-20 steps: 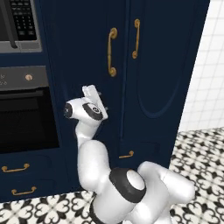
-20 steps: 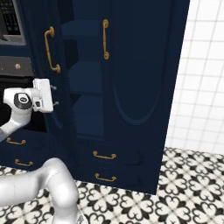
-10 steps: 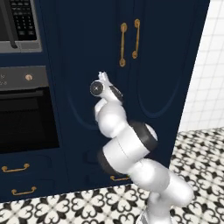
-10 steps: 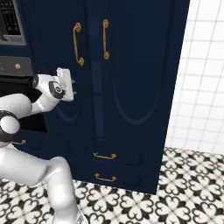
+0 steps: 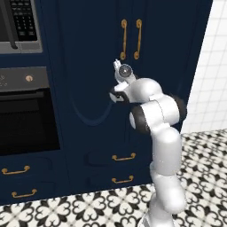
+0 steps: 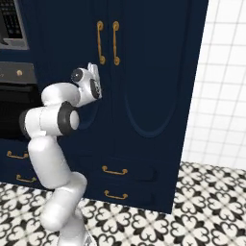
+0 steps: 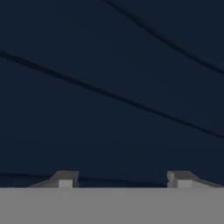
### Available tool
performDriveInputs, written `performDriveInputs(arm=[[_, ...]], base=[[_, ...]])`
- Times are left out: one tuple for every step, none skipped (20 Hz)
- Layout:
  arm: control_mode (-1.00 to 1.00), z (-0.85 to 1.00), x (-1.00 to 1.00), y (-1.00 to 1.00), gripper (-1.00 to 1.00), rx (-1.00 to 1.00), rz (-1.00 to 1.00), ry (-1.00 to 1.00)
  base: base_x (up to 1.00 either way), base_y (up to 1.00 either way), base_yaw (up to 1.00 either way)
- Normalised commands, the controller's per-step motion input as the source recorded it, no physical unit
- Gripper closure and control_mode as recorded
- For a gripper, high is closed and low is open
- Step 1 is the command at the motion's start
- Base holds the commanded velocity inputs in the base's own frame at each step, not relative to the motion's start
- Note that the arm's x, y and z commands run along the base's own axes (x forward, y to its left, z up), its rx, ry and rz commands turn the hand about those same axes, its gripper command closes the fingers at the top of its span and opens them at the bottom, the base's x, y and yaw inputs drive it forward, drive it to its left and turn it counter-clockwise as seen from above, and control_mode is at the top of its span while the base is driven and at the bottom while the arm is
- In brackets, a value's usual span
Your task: Pick the honey bottle and place it on the digital scale for weighing, and close the cabinet.
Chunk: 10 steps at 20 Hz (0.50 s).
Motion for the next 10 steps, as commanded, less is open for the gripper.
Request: performDriveInputs(arm=[[-1.0,-0.01,1.0,-0.87,-1.0,0.08,0.18,-0.06],[-1.0,-0.04,1.0,-0.88,-1.0,0.09,0.18,-0.03],[-1.0,-0.07,1.0,-0.79,-1.0,0.07,0.17,-0.01],[-1.0,-0.06,1.0,-0.75,-1.0,0.05,0.16,-0.04],[-1.0,-0.07,1.0,-0.71,-1.0,0.05,0.15,-0.05],[-1.0,-0.16,1.0,-0.51,-1.0,0.0,0.13,-0.03],[-1.0,-0.26,1.0,-0.42,-1.0,0.0,0.12,-0.04],[-1.0,-0.3,1.0,-0.48,-1.0,0.0,0.13,-0.07],[-1.0,-0.42,0.91,-0.46,-1.0,0.0,0.14,-0.12],[-1.0,-0.61,0.79,-0.48,-1.0,0.0,0.17,-0.13]], base=[[0.0,0.0,0.0],[0.0,0.0,0.0],[0.0,0.0,0.0],[0.0,0.0,0.0],[0.0,0.0,0.0],[0.0,0.0,0.0],[0.0,0.0,0.0],[0.0,0.0,0.0],[0.0,0.0,0.0],[0.0,0.0,0.0]])
